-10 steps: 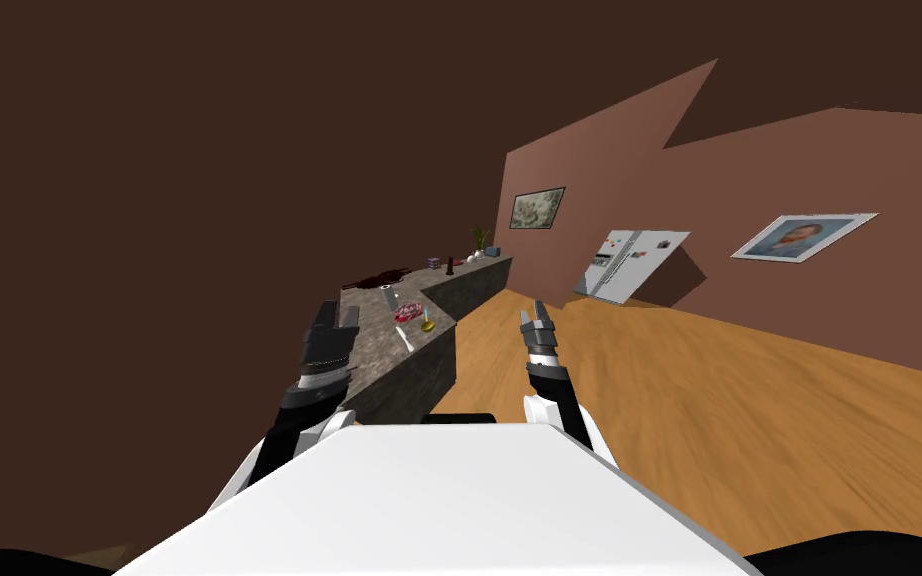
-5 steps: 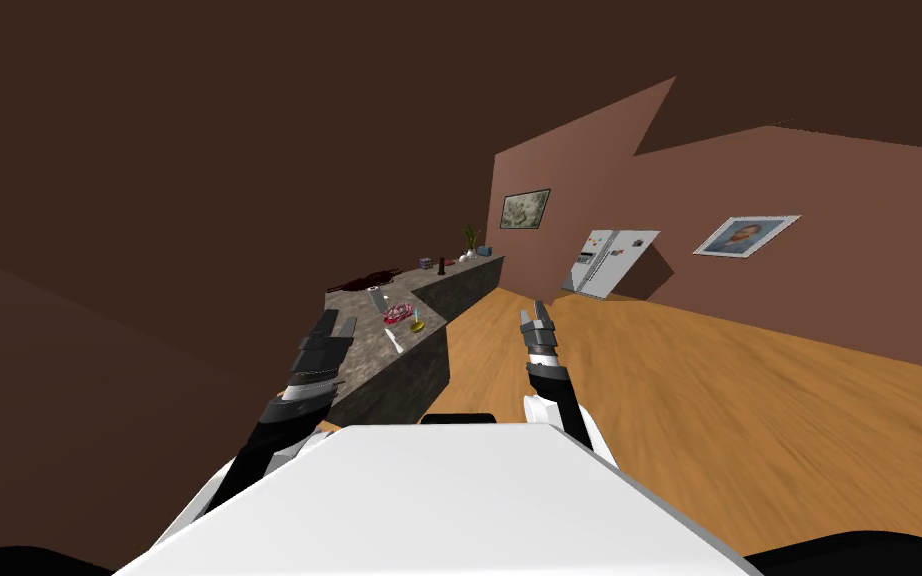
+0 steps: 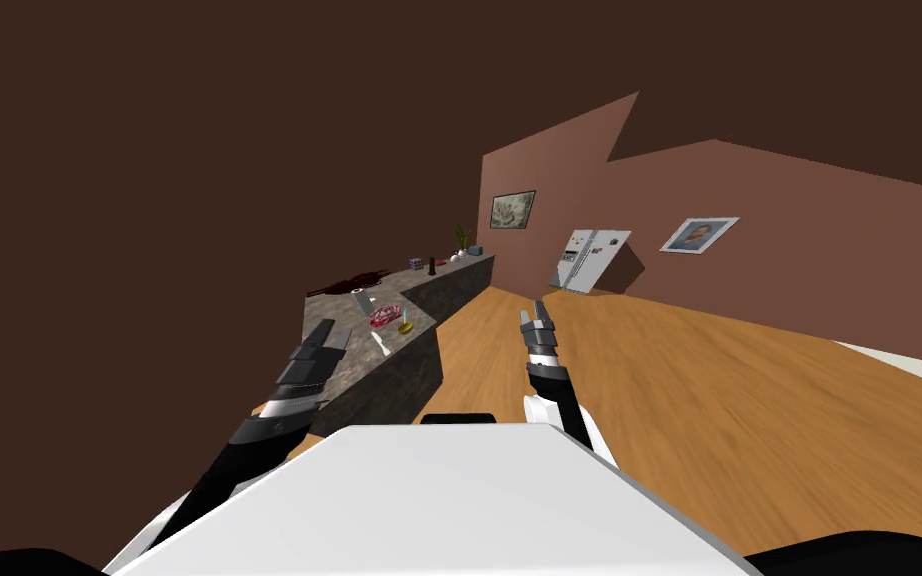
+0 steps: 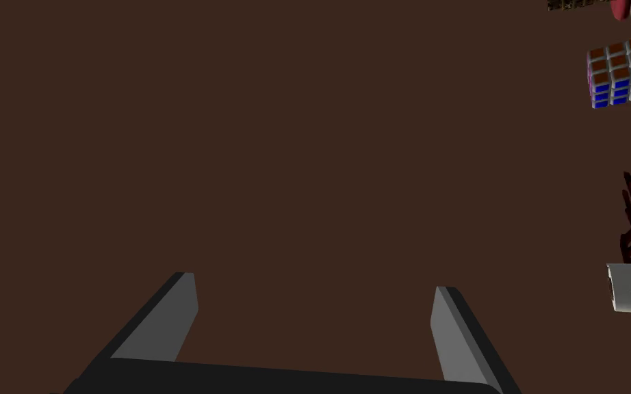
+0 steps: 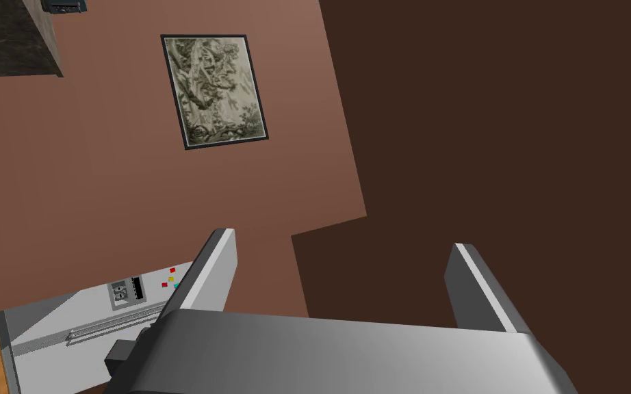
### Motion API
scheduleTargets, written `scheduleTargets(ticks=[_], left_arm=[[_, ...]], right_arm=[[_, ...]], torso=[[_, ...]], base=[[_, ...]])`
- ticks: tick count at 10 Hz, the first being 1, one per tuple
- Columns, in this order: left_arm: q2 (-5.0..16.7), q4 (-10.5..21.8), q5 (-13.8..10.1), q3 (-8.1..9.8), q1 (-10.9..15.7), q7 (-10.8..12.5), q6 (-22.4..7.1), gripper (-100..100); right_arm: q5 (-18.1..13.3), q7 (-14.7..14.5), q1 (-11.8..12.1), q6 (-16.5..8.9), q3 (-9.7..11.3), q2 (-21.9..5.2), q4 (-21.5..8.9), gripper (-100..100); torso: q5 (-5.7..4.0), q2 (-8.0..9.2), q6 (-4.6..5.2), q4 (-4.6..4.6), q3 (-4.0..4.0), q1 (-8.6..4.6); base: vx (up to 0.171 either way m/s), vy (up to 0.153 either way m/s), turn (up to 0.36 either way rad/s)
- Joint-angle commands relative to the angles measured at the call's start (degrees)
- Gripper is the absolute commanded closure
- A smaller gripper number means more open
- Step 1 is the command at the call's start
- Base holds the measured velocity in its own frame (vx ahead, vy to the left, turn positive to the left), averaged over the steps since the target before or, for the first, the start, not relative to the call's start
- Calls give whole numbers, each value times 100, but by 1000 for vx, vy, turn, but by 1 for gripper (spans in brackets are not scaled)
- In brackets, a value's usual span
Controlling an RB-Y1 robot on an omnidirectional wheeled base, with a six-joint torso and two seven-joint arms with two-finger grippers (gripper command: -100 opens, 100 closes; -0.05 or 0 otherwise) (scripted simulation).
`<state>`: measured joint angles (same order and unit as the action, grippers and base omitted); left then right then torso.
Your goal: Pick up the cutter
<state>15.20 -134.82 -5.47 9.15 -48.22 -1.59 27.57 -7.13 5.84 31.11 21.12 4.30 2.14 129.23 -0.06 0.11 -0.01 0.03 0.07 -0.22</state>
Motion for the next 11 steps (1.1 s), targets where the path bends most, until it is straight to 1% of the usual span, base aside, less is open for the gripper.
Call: scheduleTargets(ticks=[1, 2, 3, 6, 7, 8, 9, 10, 11], left_arm=[[169, -44, -131, 92, -286, 103, -153, -100], [320, -81, -246, 162, -459, 185, -291, -100], [320, -81, -246, 162, -539, 185, -291, -100], [851, -172, -637, 371, -1183, 439, -759, -100], [851, -172, -637, 371, -1309, 439, -762, -100], [1055, -193, -783, 437, -1497, 525, -937, -100], [1055, -193, -783, 437, -1569, 525, -937, -100], [1269, -208, -938, 502, -1758, 612, -1121, -100], [1269, -208, -938, 502, -1827, 612, -1121, -100]], right_arm=[[0, 0, 0, 0, 0, 0, 0, 0], [0, 0, 0, 0, 0, 0, 0, 0], [0, 0, 0, 0, 0, 0, 0, 0], [0, 0, 0, 0, 0, 0, 0, 0], [0, 0, 0, 0, 0, 0, 0, 0], [0, 0, 1, 0, -1, 0, 0, 0], [0, 0, 0, 0, 0, 0, 0, 0], [0, 0, 1, 0, -1, -1, 0, 0], [0, 0, 0, 0, 0, -1, 0, 0]], torso=[[0, 0, 0, 0, 0, 0], [2, -3, 2, -1, -2, 5], [0, -2, 2, -1, -1, -2], [1, -7, 2, -2, -4, 4], [2, -9, 3, -2, -5, 6], [3, -9, -2, -2, -5, 11], [3, -10, 2, -2, -6, 12], [4, -10, 0, -2, -6, 17], [5, -11, 2, -3, -7, 19]], base=[[-5, -47, -149], [-11, -76, -200], [-7, -56, -80], [4, -56, -218], [10, -36, -69], [13, -38, -148], [11, -22, -94], [17, -19, -172], [18, -8, -88]])
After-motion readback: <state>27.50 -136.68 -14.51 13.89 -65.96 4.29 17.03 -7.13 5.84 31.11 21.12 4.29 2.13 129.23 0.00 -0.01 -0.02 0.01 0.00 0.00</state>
